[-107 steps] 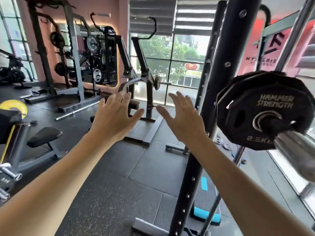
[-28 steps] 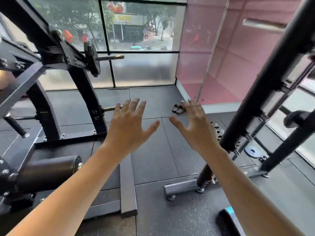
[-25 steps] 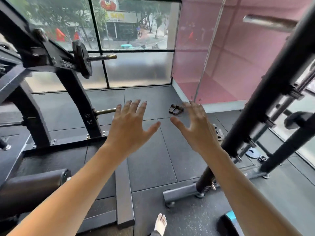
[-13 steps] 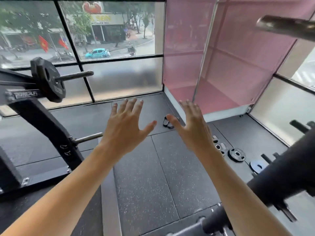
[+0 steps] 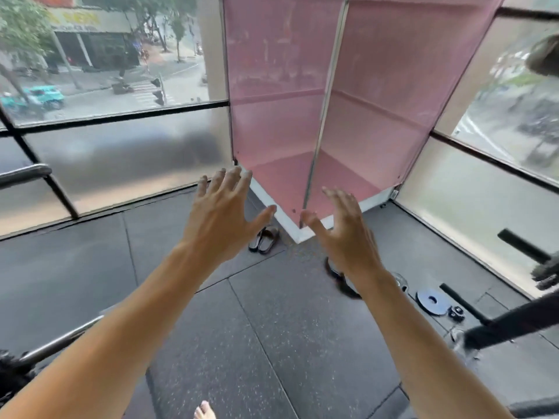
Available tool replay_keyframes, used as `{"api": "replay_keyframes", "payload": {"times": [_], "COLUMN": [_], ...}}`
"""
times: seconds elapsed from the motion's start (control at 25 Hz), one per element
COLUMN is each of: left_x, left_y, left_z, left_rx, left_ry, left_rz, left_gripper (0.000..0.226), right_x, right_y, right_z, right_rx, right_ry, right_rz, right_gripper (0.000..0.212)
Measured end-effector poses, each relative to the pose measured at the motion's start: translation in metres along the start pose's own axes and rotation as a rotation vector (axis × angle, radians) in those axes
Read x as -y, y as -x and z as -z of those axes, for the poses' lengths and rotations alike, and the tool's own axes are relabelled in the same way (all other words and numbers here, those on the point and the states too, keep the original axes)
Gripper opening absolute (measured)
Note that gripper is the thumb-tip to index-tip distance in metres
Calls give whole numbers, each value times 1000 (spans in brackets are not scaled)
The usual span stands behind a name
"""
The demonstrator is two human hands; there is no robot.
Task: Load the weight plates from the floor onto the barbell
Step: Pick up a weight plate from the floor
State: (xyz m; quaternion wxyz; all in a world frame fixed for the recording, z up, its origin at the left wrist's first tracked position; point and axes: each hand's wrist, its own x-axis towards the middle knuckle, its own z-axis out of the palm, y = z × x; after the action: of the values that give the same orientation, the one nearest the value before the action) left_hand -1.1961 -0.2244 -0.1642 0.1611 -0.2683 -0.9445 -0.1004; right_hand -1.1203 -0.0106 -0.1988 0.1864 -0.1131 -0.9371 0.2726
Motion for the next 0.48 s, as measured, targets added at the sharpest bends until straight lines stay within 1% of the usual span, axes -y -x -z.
{"api": "replay_keyframes", "payload": {"times": [0.12,0.24,0.32,0.4,0.48], "left_x": [35,63,64,54,36], "left_y": [-77,-151,-194,-235,-278], "left_z": [-20,-44,-61,-82,-107], "left_rx": [22,72,97,120,145], "left_ry": [60,61,87,102,117], "left_rz": [-65,-167,-223,-289,-349], "left_gripper": [97,90,88,92,97], "right_x": [6,6,-5,-24,-52], "right_y": [-74,-135,-159,-183,-210], "right_z": [-13,-28,-35,-39,-40], "right_rx": [-49,-112,-150,-178,-209], "right_ry": [16,70,83,93,110], "right_rz": [-105,-157,-194,-251,-312], "right_gripper": [82,78,77,76,81]}}
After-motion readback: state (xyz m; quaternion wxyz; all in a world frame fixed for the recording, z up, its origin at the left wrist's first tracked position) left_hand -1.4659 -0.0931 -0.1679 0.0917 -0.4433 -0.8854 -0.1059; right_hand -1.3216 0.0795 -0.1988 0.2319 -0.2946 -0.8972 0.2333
